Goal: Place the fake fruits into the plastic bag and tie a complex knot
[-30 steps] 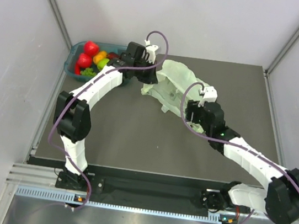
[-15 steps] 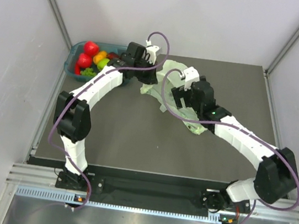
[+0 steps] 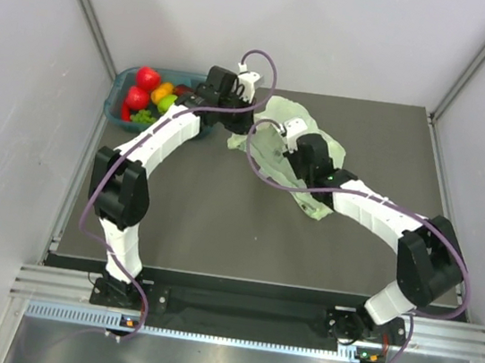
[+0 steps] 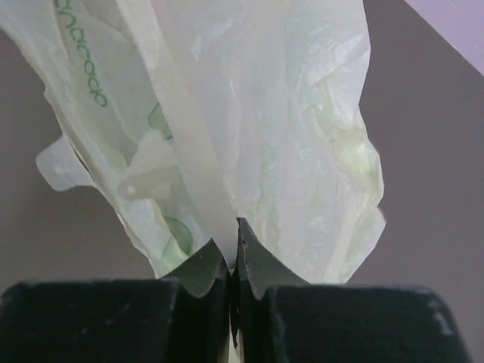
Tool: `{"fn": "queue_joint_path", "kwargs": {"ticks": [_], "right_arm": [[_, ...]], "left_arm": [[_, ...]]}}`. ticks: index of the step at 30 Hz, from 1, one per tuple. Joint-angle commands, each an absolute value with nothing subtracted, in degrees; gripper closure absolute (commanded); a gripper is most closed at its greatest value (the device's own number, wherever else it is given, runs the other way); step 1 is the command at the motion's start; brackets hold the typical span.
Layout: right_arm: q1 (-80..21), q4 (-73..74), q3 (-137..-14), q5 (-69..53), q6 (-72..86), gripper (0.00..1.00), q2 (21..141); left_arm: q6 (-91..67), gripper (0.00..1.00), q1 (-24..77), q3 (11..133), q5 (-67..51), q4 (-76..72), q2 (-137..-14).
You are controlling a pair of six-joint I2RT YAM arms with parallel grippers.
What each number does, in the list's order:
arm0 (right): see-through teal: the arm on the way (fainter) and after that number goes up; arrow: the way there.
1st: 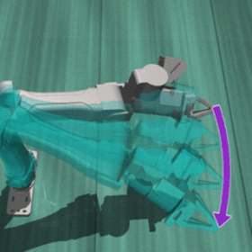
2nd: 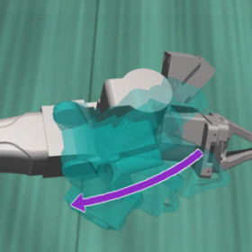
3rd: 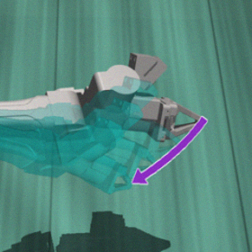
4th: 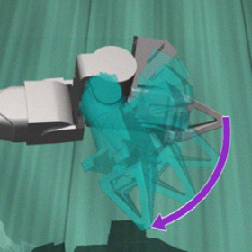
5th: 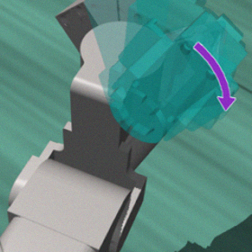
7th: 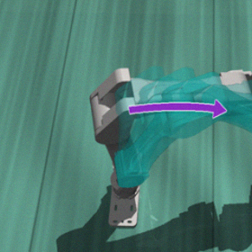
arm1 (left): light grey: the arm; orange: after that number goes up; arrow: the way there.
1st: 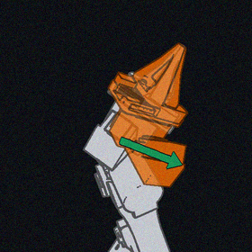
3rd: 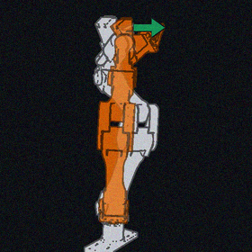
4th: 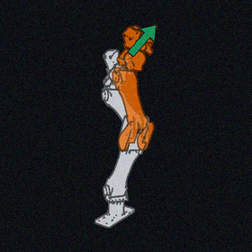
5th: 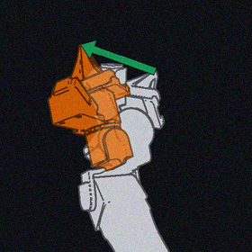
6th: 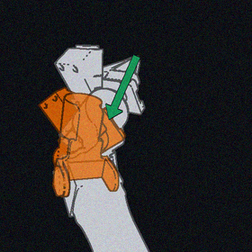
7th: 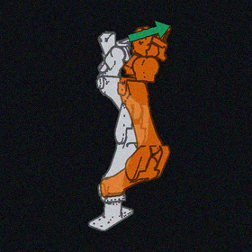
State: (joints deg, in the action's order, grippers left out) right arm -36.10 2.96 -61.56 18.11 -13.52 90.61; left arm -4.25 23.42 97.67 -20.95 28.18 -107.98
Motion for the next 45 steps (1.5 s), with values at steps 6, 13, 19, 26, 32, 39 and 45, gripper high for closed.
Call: {"fn": "queue_joint_path", "kwargs": {"ticks": [6, 13, 19, 26, 32, 39, 45], "right_arm": [[-46.5, 16.5, -67.3, 29.6, -3.4, 1.0, 87.5], [-46.7, 33.6, -77.4, 33.3, 14.1, 1.0, 92.4], [-42.3, 35.6, -80.8, 25.6, 15.2, 1.0, 91.8], [-37.7, 36.7, -83.2, 21.9, 14.7, 1.0, 93.8], [-35.9, 36.3, -84.9, 19.1, 14.9, 1.0, 94.4], [-33.9, 36.5, -87.6, 17.7, 16.3, 1.0, 96.0], [-33.0, 37.3, -89.9, 15.8, 14.9, 1.0, 97.2]], "left_arm": [[-0.5, 1.0, 25.2, 102.8, -23.0, 23.9, -112.4], [0.6, 0.6, 25.3, 106.7, -21.3, 22.7, -115.6], [0.1, 0.23, 24.9, 102.8, -17.7, 20.0, -110.2], [-7.2, 0.01, 21.1, 101.1, -17.4, 19.1, -104.1], [-19.1, 0.01, 11.6, 92.7, -7.9, 15.9, -98.0], [-16.9, 0.01, 7.1, 97.4, 3.9, 28.3, -104.4], [-13.0, 0.01, 7.1, 104.4, 8.9, 35.0, -112.4]]}}
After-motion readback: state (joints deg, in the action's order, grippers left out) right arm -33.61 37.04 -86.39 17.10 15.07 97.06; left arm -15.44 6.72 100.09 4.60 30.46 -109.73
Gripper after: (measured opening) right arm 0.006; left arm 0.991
